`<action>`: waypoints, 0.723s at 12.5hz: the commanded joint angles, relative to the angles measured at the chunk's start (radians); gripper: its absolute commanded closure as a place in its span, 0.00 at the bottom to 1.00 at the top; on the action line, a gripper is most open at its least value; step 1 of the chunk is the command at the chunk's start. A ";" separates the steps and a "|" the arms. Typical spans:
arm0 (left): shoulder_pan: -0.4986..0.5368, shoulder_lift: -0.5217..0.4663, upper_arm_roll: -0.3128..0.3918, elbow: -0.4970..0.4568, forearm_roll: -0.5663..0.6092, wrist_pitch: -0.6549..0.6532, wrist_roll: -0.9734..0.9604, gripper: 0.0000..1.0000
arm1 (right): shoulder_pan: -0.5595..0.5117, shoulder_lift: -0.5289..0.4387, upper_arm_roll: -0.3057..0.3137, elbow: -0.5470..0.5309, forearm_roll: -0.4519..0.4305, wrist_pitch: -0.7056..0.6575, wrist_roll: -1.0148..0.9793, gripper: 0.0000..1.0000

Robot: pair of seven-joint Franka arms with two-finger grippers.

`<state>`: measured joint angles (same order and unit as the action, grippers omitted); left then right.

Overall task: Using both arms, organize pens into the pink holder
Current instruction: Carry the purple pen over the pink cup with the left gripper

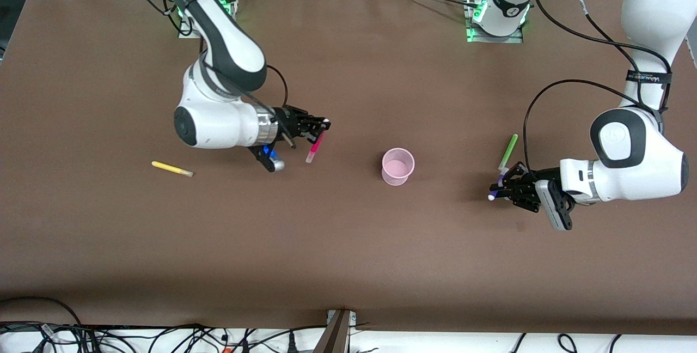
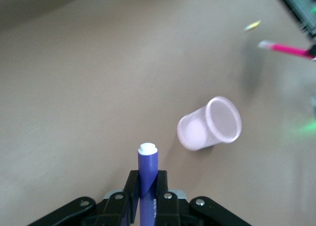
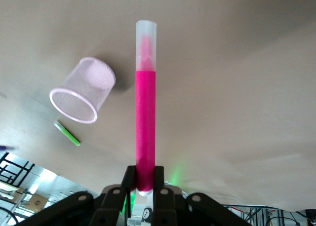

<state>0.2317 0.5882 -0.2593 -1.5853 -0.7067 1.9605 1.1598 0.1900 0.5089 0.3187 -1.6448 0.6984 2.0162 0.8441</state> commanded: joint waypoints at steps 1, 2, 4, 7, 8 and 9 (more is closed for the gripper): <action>0.001 0.010 -0.036 0.015 -0.146 -0.052 0.175 1.00 | -0.078 0.007 0.008 0.025 -0.032 -0.100 -0.052 1.00; 0.000 0.031 -0.055 0.007 -0.186 -0.057 0.254 1.00 | -0.101 0.003 0.007 0.026 -0.065 -0.118 -0.065 1.00; 0.001 0.117 -0.113 0.015 -0.294 -0.110 0.451 1.00 | -0.144 -0.006 0.007 0.042 -0.129 -0.198 -0.074 1.00; -0.044 0.163 -0.138 0.004 -0.463 -0.111 0.739 1.00 | -0.149 -0.004 -0.006 0.085 -0.161 -0.266 -0.065 1.00; -0.052 0.163 -0.138 0.002 -0.477 -0.109 0.785 1.00 | -0.149 -0.004 -0.006 0.085 -0.166 -0.264 -0.066 1.00; -0.055 0.160 -0.139 0.004 -0.478 -0.107 0.825 1.00 | -0.149 -0.004 -0.006 0.085 -0.174 -0.264 -0.066 1.00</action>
<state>0.1778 0.7572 -0.3961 -1.5942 -1.1553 1.8705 1.8999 0.0411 0.5047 0.3111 -1.5736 0.5474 1.7743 0.7734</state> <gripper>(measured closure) 0.819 0.828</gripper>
